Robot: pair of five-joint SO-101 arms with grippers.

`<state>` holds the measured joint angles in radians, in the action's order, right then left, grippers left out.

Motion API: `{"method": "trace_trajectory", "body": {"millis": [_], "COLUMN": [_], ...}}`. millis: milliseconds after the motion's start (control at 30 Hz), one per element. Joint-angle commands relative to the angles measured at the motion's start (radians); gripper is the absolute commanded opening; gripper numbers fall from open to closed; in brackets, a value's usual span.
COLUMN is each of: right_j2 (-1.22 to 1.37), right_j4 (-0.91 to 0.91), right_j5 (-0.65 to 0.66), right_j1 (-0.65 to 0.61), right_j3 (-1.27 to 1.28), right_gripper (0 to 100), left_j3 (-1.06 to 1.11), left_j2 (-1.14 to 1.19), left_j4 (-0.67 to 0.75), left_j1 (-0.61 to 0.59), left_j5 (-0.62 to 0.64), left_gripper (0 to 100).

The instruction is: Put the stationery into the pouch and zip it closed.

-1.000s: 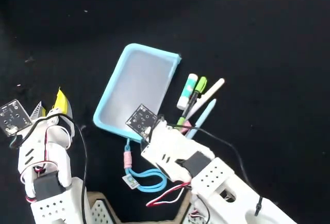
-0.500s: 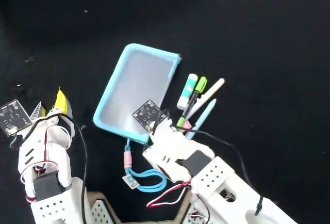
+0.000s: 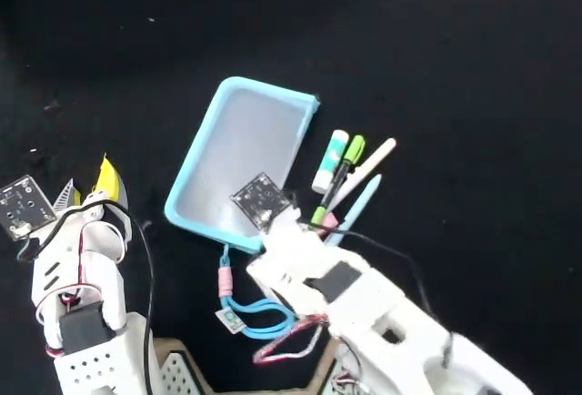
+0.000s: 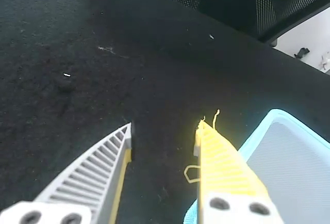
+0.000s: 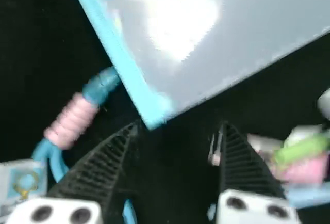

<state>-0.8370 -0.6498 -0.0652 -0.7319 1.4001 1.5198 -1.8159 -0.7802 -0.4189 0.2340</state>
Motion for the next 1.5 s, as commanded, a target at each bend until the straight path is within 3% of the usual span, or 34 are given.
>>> {"method": "trace_trajectory", "body": {"millis": [0, 167, 400, 600, 700, 833, 967, 1267, 1367, 1467], "right_j2": [0.168, 0.312, 0.366, 0.369, 0.371, 0.371, 0.360, 0.348, 0.348, 0.348], "right_j4": [0.018, 0.017, 0.011, 0.018, 0.044, 0.106, 0.025, -0.446, -0.476, -0.377], "right_j5": [-0.008, -0.002, 0.000, 0.057, 0.132, 0.138, 0.135, -0.129, -0.157, -0.160], "right_j1": [-0.003, 0.011, 0.213, 0.290, 0.288, 0.287, 0.284, 0.250, 0.173, 0.072], "right_j3": [-0.139, -0.240, -0.375, -0.424, -0.432, -0.415, -0.437, -0.662, -0.659, -0.601], "right_gripper": [22.7, 22.7, 22.6, 22.6, 22.6, 22.6, 22.6, 22.5, 22.5, 22.5], "left_j3": [-0.024, -0.024, -0.024, -0.024, -0.024, -0.024, -0.024, -0.024, -0.024, -0.024], "left_j2": [-0.008, -0.008, -0.008, -0.008, -0.008, -0.008, -0.008, -0.008, -0.008, -0.008], "left_j4": [0.023, 0.021, 0.021, 0.023, 0.023, 0.021, 0.018, 0.023, 0.023, 0.023], "left_j1": [-0.005, -0.005, -0.005, -0.005, -0.005, -0.005, -0.007, -0.007, -0.007, -0.007], "left_j5": [0.012, 0.012, 0.012, 0.012, 0.012, 0.012, 0.012, 0.012, 0.012, 0.012], "left_gripper": [20, 20, 20, 20, 20, 20, 20, 20, 20, 20]}}
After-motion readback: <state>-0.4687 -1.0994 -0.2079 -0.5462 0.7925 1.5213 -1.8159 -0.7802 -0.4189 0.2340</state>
